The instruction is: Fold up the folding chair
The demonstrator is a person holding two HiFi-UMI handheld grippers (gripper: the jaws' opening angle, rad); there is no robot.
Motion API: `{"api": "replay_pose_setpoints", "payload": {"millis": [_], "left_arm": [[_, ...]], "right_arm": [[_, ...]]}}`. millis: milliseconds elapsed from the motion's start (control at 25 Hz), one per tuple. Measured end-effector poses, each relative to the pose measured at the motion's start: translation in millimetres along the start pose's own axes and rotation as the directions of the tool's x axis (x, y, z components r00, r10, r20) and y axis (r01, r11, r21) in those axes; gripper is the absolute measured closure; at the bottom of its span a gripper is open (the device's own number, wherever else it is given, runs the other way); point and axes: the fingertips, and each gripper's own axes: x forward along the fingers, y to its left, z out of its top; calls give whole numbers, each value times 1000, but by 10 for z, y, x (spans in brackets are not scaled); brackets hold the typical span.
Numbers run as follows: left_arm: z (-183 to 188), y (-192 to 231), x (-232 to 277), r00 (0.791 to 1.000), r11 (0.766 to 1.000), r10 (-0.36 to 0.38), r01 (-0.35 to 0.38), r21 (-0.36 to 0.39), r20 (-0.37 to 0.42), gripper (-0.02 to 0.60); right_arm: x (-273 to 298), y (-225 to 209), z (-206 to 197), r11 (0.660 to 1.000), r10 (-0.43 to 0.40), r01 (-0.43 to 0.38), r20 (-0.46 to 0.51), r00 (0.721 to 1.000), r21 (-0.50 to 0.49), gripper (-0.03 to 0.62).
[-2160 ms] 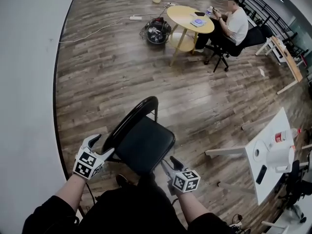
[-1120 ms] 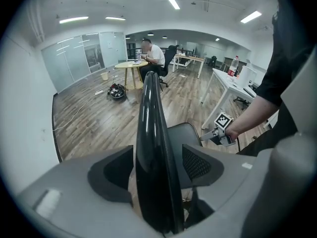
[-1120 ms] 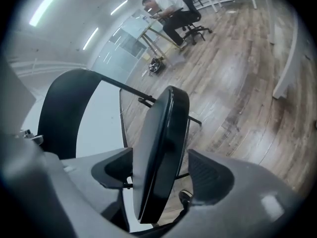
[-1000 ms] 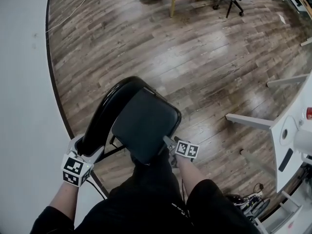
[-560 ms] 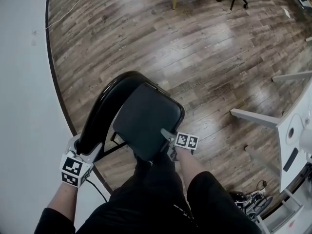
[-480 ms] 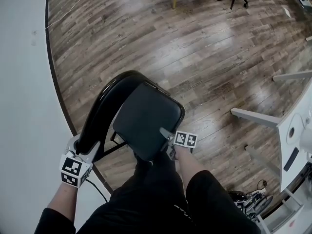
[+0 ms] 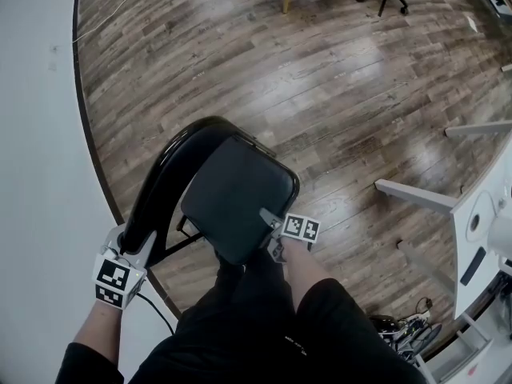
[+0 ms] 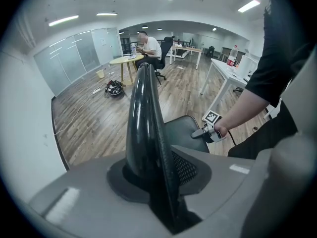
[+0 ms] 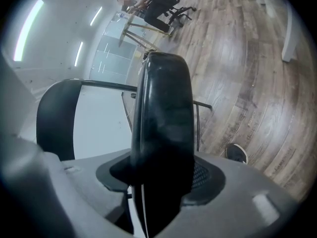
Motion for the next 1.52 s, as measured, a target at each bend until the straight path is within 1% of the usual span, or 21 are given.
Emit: {"api": "replay_pose_setpoints", "payload": {"millis": [320,560,880,1280,1520], "left_arm": [[2,-100,-22,1000,1000,-4,4,-17,-3,498],[30,-278,-30,1000,1000,-2,2,-15,-12,509],[74,-249,-50,1000,1000,0,-1,-18,-14,512],[101,-111,-83,1000,999,-25,24,-24,-19,518],[117,-159,-122,1000,1000,-17,16,-20,-19,517]], "right_arm": [[-24,61,13,1000,-28,28,-13,1000,-5,345],[-54,100,2,997,-71,71,-10,997,0,345],[-37,252,55,993,-116,116,-3,993,-6,345],[39,555,108,985,-175,175,11,984,-3,349],[68,692,104,974,-227,227,16,974,-9,352]]}}
